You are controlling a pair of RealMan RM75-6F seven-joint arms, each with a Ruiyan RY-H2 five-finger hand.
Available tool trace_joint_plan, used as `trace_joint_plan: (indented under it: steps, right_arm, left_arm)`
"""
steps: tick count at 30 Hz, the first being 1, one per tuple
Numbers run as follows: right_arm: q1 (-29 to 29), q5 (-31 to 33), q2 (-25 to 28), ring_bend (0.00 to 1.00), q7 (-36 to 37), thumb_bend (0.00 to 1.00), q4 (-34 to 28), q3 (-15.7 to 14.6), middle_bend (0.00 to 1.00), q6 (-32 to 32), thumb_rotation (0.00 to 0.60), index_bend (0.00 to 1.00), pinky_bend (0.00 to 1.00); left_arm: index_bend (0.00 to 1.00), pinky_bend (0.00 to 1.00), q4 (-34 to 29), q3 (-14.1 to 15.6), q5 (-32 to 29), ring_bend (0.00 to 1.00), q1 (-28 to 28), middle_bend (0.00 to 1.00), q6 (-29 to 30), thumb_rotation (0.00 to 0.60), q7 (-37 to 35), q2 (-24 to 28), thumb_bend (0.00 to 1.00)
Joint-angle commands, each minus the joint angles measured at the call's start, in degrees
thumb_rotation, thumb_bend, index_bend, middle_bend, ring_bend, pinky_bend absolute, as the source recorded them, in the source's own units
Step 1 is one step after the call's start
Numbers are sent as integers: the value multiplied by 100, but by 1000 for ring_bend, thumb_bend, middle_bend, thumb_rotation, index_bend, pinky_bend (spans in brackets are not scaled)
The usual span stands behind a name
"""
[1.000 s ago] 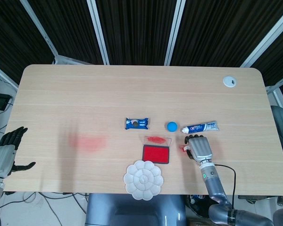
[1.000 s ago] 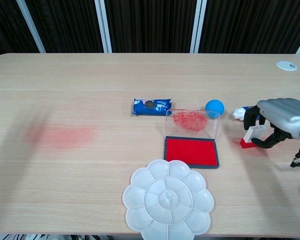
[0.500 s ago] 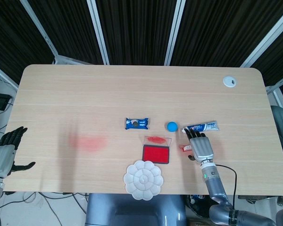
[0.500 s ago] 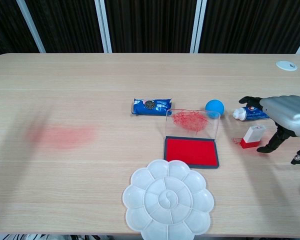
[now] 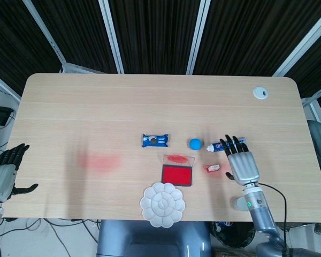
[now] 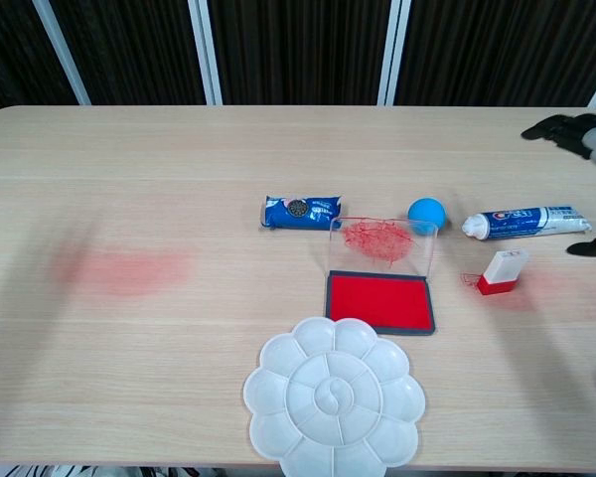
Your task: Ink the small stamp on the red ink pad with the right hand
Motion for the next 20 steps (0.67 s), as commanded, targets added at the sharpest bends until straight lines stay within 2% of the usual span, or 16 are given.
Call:
trace_joint_plan:
  steps: [1, 7, 11, 14, 20]
  right_arm:
    - [-322, -464, 570, 0, 323, 101, -320, -180, 0, 460, 600, 0, 201]
    - [-916, -989, 1230, 0, 1050, 88, -430, -472, 0, 1209, 600, 0, 185]
    - [-1281, -1236, 1481, 0, 1496, 82, -265, -694, 0, 1540, 600, 0, 178]
    - [-1463, -1261, 1483, 0, 1830, 80, -92, -641, 0, 1802, 600, 0, 177]
    - [-1517, -1155, 1428, 0, 2054, 79, -16, -486, 0, 1779, 600, 0, 177]
  left_arm:
    - [0, 0, 67, 2, 54, 0, 7, 0, 95, 600, 170, -43, 0]
    - [0, 0, 196, 12, 222, 0, 49, 0, 343, 600, 475, -156, 0]
    - [0, 0, 328, 0, 347, 0, 91, 0, 542, 600, 589, -280, 0]
    - [0, 0, 412, -5, 441, 0, 114, 0, 657, 600, 615, -361, 0]
    - [0, 0, 432, -30, 453, 0, 130, 0, 702, 600, 586, -401, 0]
